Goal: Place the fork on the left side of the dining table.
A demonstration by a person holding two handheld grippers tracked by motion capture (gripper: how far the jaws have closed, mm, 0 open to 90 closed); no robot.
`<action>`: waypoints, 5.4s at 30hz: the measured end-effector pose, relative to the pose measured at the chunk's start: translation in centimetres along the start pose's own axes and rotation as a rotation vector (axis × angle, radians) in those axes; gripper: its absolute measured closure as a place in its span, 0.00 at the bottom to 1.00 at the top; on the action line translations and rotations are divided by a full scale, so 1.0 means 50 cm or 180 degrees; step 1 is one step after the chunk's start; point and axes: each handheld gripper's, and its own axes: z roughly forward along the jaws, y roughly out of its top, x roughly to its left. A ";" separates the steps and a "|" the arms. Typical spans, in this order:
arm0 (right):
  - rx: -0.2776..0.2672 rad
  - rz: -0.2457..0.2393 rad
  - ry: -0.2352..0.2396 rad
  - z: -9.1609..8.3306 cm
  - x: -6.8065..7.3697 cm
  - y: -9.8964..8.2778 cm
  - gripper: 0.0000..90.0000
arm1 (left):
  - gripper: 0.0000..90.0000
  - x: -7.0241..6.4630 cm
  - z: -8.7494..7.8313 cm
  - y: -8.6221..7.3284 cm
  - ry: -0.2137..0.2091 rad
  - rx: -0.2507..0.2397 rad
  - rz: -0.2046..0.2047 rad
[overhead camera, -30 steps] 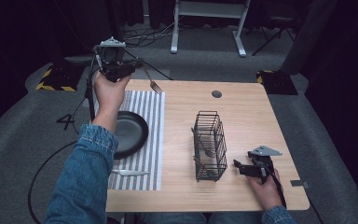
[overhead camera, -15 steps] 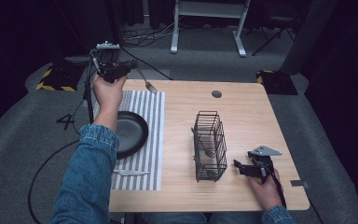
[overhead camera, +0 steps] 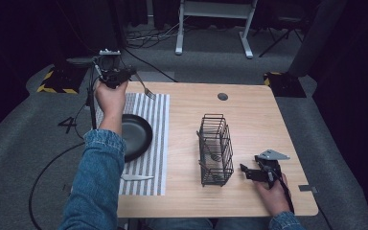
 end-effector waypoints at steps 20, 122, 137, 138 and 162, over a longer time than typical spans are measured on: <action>0.0000 0.0000 0.0000 0.000 0.000 0.000 0.27 | 0.96 0.034 0.028 -0.041 0.0172 0.0156 -0.0149; 0.0003 0.0025 -0.0033 0.001 0.002 0.001 0.26 | 0.77 0.221 0.050 -0.177 0.0185 0.0644 -0.0716; 0.0003 0.0027 -0.0034 0.001 0.002 0.001 0.26 | 0.75 0.249 0.044 -0.202 0.0270 0.0672 -0.0810; 0.0003 0.0027 -0.0034 0.001 0.002 0.001 0.26 | 0.75 0.251 0.044 -0.204 0.0277 0.0675 -0.0821; 0.0004 0.0028 -0.0033 0.001 0.002 0.001 0.26 | 0.70 0.259 0.065 -0.229 0.0233 0.0809 -0.0856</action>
